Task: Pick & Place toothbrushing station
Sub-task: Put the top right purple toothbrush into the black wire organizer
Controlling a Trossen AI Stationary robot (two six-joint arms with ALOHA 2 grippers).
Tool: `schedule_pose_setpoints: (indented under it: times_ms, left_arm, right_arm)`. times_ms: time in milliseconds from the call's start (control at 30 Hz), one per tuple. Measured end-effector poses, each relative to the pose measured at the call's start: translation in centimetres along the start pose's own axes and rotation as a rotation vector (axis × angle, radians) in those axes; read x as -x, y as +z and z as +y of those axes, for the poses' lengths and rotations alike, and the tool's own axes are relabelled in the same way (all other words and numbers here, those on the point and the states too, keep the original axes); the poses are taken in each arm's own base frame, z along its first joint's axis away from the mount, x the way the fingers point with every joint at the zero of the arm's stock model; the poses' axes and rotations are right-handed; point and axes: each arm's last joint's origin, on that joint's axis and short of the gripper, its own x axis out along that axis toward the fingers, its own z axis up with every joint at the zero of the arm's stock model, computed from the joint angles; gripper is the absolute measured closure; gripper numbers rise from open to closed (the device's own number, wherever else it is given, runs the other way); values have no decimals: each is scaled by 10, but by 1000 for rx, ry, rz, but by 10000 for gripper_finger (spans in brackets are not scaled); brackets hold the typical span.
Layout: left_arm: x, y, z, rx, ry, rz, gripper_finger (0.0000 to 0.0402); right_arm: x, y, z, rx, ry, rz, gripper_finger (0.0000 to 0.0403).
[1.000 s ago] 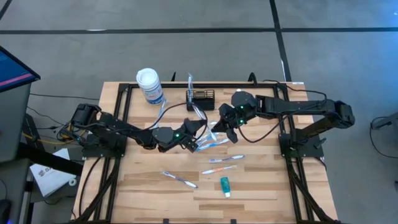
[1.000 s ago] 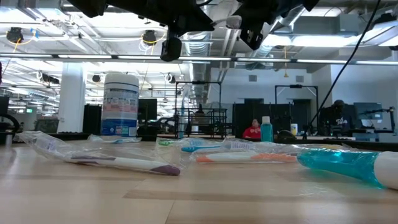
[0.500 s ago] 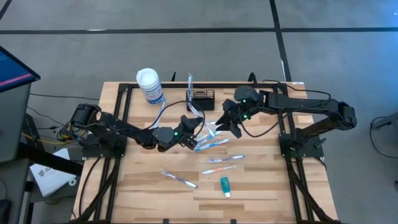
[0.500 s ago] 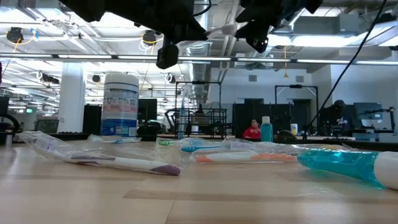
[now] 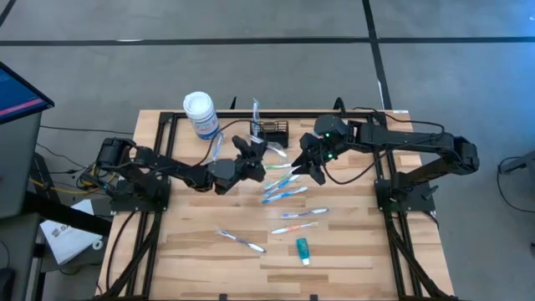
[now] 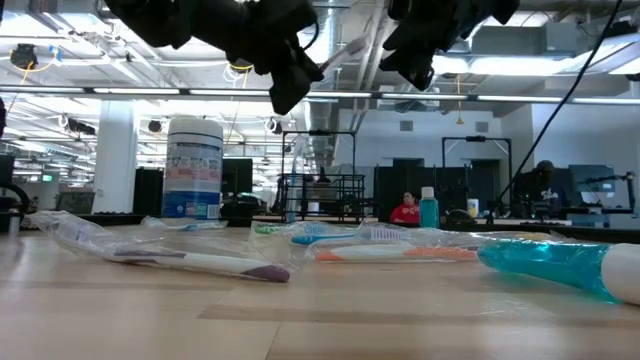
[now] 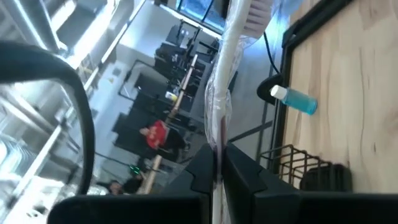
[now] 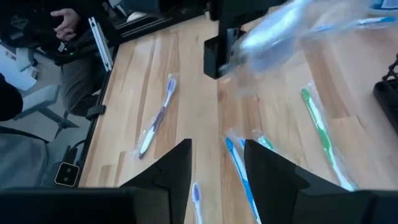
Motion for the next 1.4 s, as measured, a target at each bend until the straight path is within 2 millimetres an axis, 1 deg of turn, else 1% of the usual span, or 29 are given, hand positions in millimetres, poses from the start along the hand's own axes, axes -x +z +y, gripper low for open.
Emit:
schedule_pose_setpoints:
  times_ms: [200, 300, 367, 533, 633, 733, 867, 1000, 1067, 1167, 1400]
  left_arm:
    - [-6, -4, 5, 120, -42, -49, 395]
    - [-7, -7, 12, 195, -90, -77, 395]
    - [-8, -10, 21, 265, -138, -102, 395]
    - [-11, -24, 50, 456, -266, -134, 395]
    - [-15, -33, 66, 583, -347, -194, 395]
    - [-21, -41, 76, 687, -416, -232, 395]
    - [-29, -51, 79, 753, -450, -228, 395]
    - [-36, -58, 75, 789, -458, -184, 394]
    - [-38, -60, 75, 801, -452, -175, 394]
    - [-39, -64, 75, 825, -441, -171, 394]
    - [-37, -82, 67, 916, -392, -185, 394]
  right_arm:
    - [-1, -1, 0, 2, -1, 12, 276]
    - [-1, -1, 0, 1, -1, 14, 278]
    - [-1, -2, 0, -1, -2, 18, 278]
    - [-2, -2, 4, 22, 10, 21, 278]
    - [-3, -2, 7, 43, 19, 18, 278]
    - [-5, 0, 11, 62, 30, -2, 278]
    - [-5, 0, 12, 70, 35, -8, 278]
    - [-5, 0, 12, 72, 35, -8, 278]
    - [-5, 0, 12, 88, 34, -8, 278]
    - [-5, 0, 12, 92, 31, -9, 278]
    - [-5, 0, 12, 95, 31, -9, 278]
